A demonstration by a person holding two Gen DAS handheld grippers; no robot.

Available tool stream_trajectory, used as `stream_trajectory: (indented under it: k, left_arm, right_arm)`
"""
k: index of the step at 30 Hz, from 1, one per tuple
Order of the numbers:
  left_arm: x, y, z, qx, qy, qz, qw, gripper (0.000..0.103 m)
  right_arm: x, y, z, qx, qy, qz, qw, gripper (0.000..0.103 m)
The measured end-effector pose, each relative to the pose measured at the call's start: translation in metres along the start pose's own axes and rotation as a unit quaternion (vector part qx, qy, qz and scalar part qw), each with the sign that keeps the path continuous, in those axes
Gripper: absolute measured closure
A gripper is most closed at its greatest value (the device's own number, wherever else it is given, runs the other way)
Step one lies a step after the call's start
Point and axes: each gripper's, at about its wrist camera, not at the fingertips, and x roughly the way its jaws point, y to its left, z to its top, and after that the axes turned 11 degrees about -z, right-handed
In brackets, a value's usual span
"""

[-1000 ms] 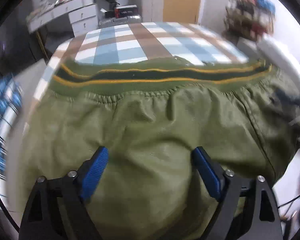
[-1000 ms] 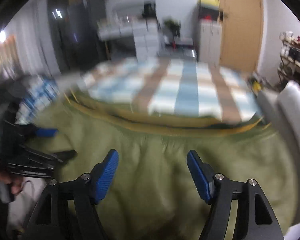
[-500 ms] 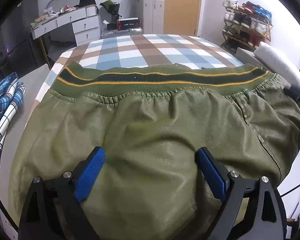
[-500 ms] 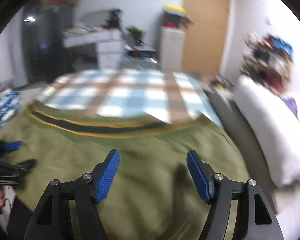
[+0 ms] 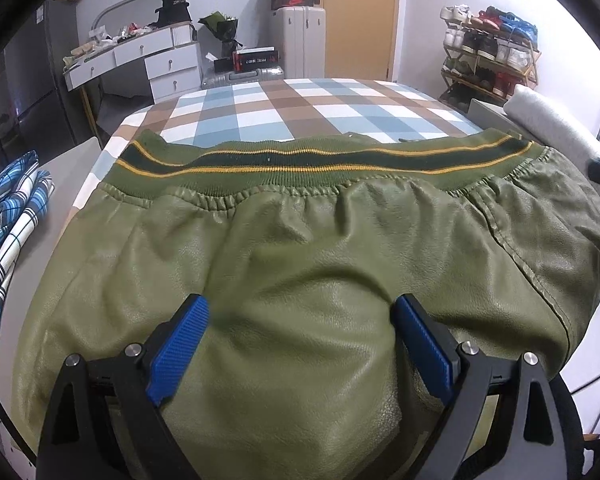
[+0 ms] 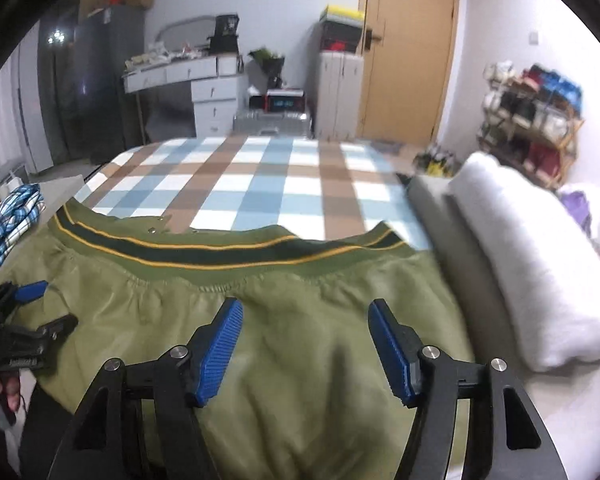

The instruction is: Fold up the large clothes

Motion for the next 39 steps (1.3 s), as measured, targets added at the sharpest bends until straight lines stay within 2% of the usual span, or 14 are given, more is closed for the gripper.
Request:
stream_trajectory:
  k: [3, 5, 7, 13, 17, 21, 25, 27, 29, 32, 34, 36, 38, 39]
  left_arm:
    - [-0.001, -0.001, -0.001, 0.000, -0.002, 0.002, 1.0000, 0.011]
    - [0.000, -0.001, -0.001, 0.001, 0.000, 0.002, 1.0000, 0.011]
    - [0.000, -0.002, -0.001, 0.001, 0.000, 0.003, 1.0000, 0.011]
    - [-0.001, -0.005, -0.001, -0.001, 0.001, 0.010, 0.9999, 0.011]
    - [-0.001, -0.007, -0.001, -0.002, 0.000, 0.014, 0.9999, 0.011]
    - [-0.001, -0.009, -0.002, -0.003, -0.001, 0.019, 0.9998, 0.010]
    - [0.000, -0.010, -0.001, -0.005, 0.001, 0.024, 0.9997, 0.010]
    - [0.000, -0.012, 0.000, -0.006, 0.005, 0.027, 0.9996, 0.010]
    - [0.000, -0.012, 0.000, -0.007, 0.006, 0.028, 0.9995, 0.010]
    - [0.000, -0.013, -0.001, -0.009, 0.003, 0.030, 0.9995, 0.010]
    - [0.000, -0.014, -0.001, -0.010, 0.002, 0.031, 0.9995, 0.010]
    - [0.000, -0.014, -0.001, -0.010, 0.003, 0.032, 0.9994, 0.010]
    - [0.000, -0.014, -0.001, -0.011, 0.003, 0.031, 0.9995, 0.010]
    - [0.000, -0.015, -0.001, -0.011, 0.002, 0.031, 0.9994, 0.010]
  right_arm:
    - [0.020, -0.010, -0.022, -0.004, 0.057, -0.008, 0.998, 0.048]
    - [0.048, -0.016, -0.036, 0.011, 0.098, 0.017, 0.995, 0.044]
    - [0.052, -0.020, -0.045, 0.026, 0.072, 0.028, 0.997, 0.042]
    - [0.043, -0.024, -0.034, 0.041, 0.071, 0.037, 0.996, 0.042]
    - [0.019, -0.063, -0.027, 0.134, 0.003, 0.052, 0.990, 0.042]
    - [0.064, -0.069, -0.037, 0.142, 0.085, 0.056, 0.985, 0.048]
    - [0.071, -0.068, -0.040, 0.137, 0.071, 0.069, 0.986, 0.047]
    - [0.068, -0.072, -0.030, 0.142, 0.088, 0.073, 0.983, 0.047]
    - [0.058, -0.075, -0.010, 0.133, 0.060, 0.081, 0.986, 0.047]
    - [0.050, -0.081, 0.016, 0.114, 0.007, 0.053, 0.992, 0.010]
    - [0.067, -0.082, 0.035, 0.085, 0.007, 0.047, 0.995, 0.010]
    - [0.100, -0.078, 0.053, 0.050, 0.051, 0.044, 0.997, 0.011]
    - [0.136, -0.074, 0.060, 0.034, 0.109, 0.077, 0.990, 0.015]
    - [0.161, -0.072, 0.059, 0.037, 0.154, 0.106, 0.982, 0.035]
